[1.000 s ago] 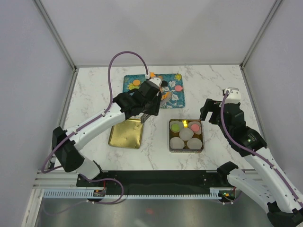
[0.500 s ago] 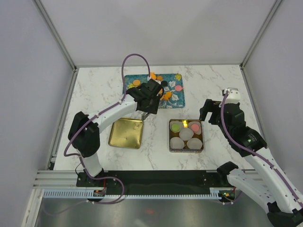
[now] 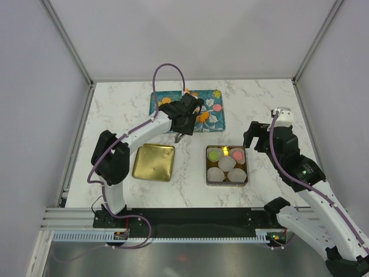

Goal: Pack the cookies

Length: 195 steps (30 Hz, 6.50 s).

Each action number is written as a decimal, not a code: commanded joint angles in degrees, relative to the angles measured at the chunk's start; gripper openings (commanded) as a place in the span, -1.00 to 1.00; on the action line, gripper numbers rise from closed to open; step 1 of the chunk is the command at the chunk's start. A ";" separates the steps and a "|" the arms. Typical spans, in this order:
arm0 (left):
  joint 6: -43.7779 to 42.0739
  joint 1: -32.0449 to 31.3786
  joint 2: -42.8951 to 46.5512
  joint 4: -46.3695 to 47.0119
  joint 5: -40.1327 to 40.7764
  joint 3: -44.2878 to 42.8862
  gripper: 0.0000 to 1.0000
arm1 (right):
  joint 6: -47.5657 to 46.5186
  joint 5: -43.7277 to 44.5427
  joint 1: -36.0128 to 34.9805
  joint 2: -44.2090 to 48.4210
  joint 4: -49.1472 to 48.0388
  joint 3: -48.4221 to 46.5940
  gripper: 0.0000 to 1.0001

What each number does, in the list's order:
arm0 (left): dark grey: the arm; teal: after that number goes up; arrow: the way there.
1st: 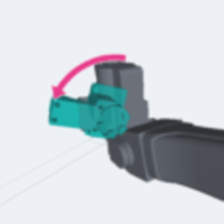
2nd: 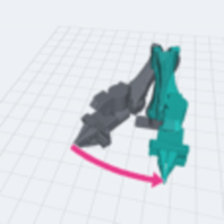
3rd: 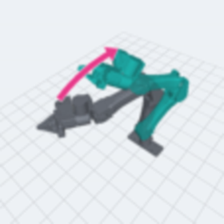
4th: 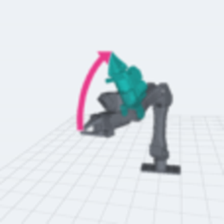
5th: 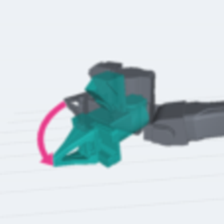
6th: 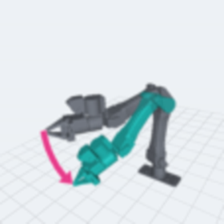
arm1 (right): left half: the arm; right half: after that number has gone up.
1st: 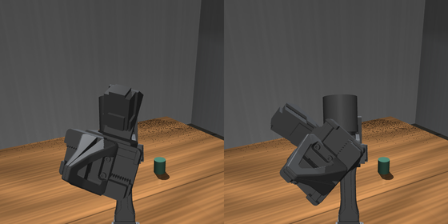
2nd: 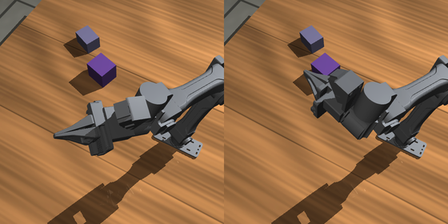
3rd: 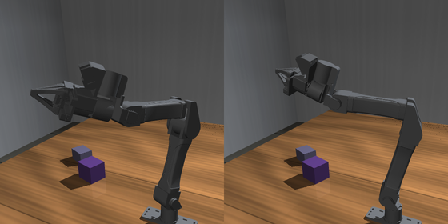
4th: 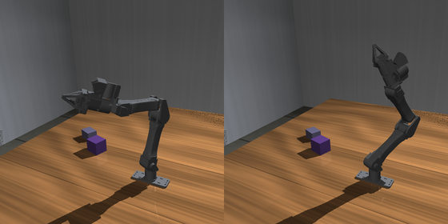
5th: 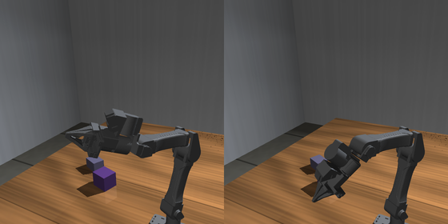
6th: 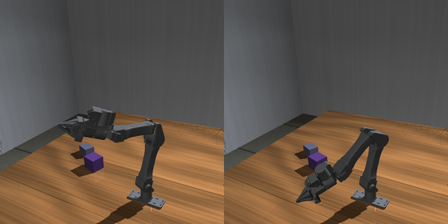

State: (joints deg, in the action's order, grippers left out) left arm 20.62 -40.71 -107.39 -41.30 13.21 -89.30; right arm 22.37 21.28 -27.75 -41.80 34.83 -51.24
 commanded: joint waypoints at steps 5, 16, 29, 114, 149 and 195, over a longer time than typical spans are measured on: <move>-3.31 0.72 -3.17 2.36 1.02 -4.83 0.08 | -1.19 1.13 0.06 0.14 0.06 -1.67 0.96; -3.66 0.89 -4.67 2.01 1.11 -5.89 0.01 | -1.54 1.49 -0.03 0.14 0.06 -1.32 0.96; -3.83 0.81 -0.11 1.22 2.08 -4.48 -0.14 | -1.28 1.31 0.06 0.23 0.06 -1.40 0.96; 6.71 -34.35 12.38 1.75 8.93 8.70 0.02 | -0.75 2.89 0.06 -2.85 0.06 -3.25 0.96; -1.02 -3.33 7.13 2.63 1.47 -3.33 0.08 | -0.66 0.78 0.06 -3.81 -0.11 -4.57 0.96; -2.87 3.09 -10.64 1.22 -0.38 -12.30 0.05 | -2.33 1.49 0.06 -3.90 0.42 -3.60 0.96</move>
State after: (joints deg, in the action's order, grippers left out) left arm 20.10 -37.93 -117.36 -40.62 13.08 -98.63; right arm 20.95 22.33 -27.75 -45.63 35.24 -53.71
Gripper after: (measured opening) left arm 0.533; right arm 0.982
